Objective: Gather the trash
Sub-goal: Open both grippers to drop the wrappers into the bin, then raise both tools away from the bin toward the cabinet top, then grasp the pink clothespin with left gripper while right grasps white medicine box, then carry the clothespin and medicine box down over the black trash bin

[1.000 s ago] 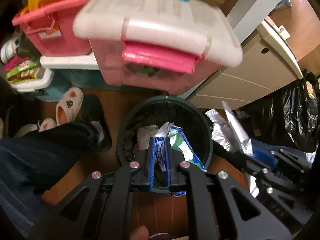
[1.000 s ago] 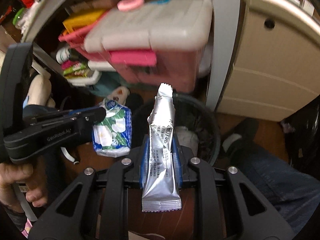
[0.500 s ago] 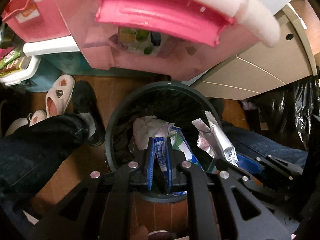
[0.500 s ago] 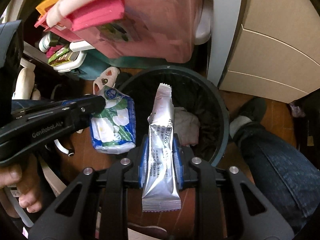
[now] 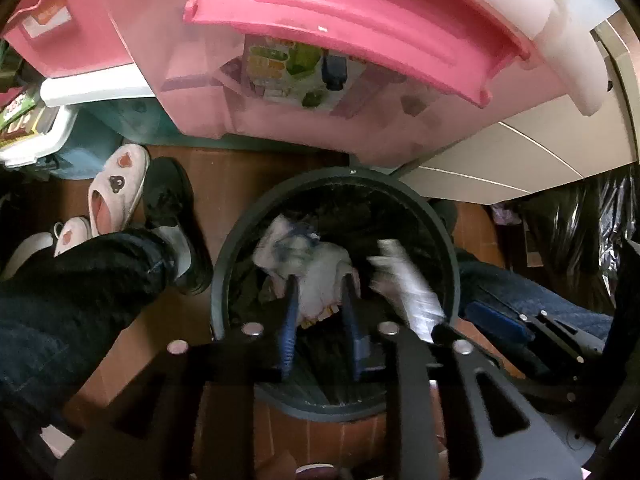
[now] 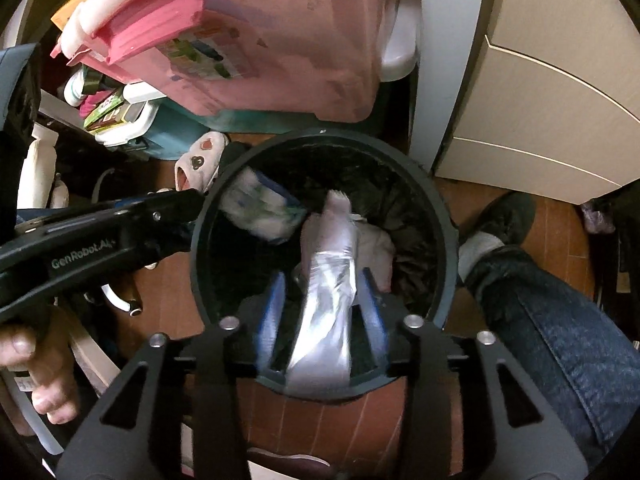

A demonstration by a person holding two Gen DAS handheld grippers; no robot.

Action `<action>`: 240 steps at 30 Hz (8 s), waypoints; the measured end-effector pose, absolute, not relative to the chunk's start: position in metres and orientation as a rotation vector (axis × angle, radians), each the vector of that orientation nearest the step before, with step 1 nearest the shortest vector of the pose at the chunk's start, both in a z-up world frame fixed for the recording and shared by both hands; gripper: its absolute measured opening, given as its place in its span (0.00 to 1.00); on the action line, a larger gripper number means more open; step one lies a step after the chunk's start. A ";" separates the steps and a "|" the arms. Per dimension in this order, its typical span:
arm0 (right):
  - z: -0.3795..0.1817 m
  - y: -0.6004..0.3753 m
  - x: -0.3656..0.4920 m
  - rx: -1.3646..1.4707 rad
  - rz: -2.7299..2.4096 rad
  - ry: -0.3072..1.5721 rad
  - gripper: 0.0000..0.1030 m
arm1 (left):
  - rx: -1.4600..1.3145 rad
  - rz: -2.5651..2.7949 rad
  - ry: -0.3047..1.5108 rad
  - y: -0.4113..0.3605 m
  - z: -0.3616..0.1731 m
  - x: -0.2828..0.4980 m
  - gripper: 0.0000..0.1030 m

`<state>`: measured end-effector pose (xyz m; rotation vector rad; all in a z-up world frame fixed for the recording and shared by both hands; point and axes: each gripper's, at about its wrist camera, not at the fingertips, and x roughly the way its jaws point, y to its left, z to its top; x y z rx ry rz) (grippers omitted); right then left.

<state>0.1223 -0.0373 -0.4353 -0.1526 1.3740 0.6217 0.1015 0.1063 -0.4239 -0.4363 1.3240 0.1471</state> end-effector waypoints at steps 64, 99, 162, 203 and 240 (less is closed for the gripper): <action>-0.108 -0.264 0.153 0.000 0.341 0.720 0.94 | -0.250 -0.072 0.842 -0.073 -0.094 0.167 0.95; -0.188 -0.311 0.387 0.102 0.236 0.797 0.94 | -0.252 0.094 0.990 -0.127 -0.202 0.368 0.95; -0.202 -0.328 0.399 0.190 0.219 0.750 0.39 | -0.171 -0.093 0.870 -0.141 -0.188 0.366 0.30; -0.216 -0.327 0.362 0.214 0.244 0.748 0.39 | -0.099 -0.105 0.967 -0.144 -0.228 0.343 0.30; -0.187 -0.215 0.110 0.154 0.402 0.773 0.39 | -0.161 -0.037 0.885 -0.072 -0.169 0.110 0.30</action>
